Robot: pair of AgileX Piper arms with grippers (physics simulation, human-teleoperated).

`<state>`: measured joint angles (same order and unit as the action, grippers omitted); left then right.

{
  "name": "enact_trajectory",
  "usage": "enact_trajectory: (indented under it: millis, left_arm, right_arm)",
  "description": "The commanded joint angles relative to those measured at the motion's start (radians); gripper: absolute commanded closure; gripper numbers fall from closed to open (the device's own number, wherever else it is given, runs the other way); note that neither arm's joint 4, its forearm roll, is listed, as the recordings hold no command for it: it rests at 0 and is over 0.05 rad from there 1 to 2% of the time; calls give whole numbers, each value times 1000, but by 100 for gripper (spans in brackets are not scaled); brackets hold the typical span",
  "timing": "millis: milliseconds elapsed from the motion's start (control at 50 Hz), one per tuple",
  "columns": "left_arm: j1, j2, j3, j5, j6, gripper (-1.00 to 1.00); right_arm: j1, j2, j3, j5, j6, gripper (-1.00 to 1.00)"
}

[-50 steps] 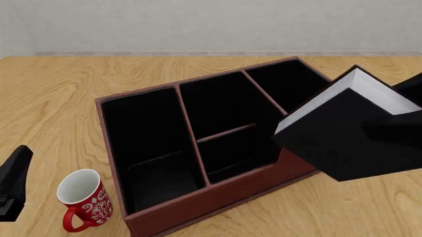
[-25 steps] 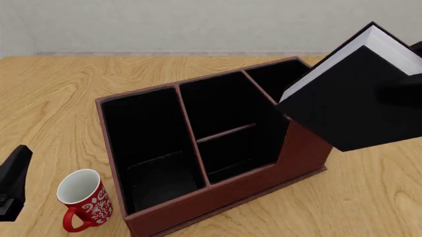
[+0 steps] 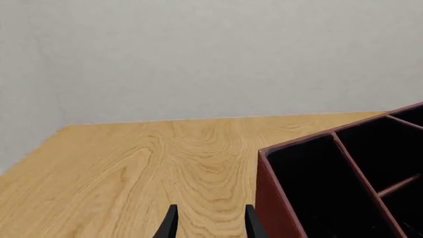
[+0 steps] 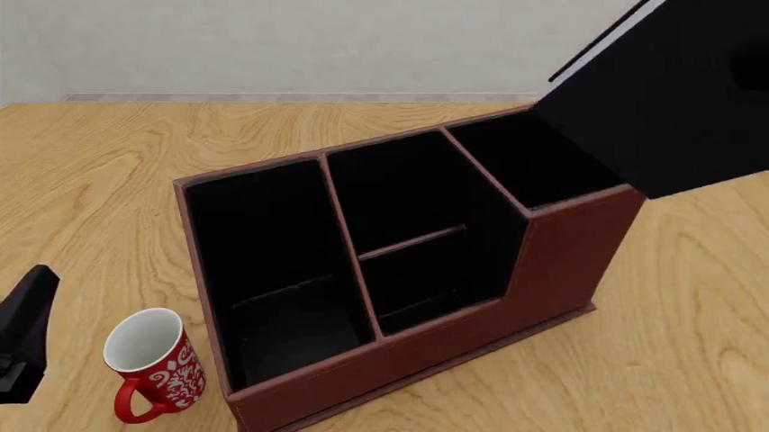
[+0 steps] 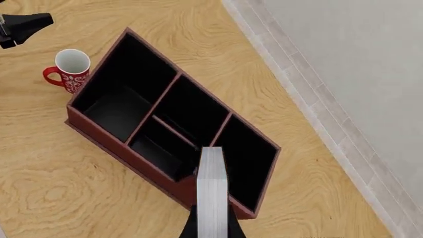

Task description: Pick up the book and place it in the right compartment of the caddy.

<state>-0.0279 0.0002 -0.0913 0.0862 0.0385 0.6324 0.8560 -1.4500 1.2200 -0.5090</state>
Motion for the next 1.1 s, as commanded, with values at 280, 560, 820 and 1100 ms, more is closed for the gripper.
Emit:
enact_trajectory:
  millis: [280,560,820,1100]
  left_arm:
    - [6,0,-5,6,-1,-100]
    - [4,0,-15,20,4,-100]
    - [0,0,-20,27,7,-100]
    - [-1,0,-6,21,8,-100]
  right_arm:
    - [-113,112,-249,0,7,100]
    - [-145,217,-369,0,115,100]
    - [-179,273,-338,0,197,100]
    - [-187,340,-370,0,215,100]
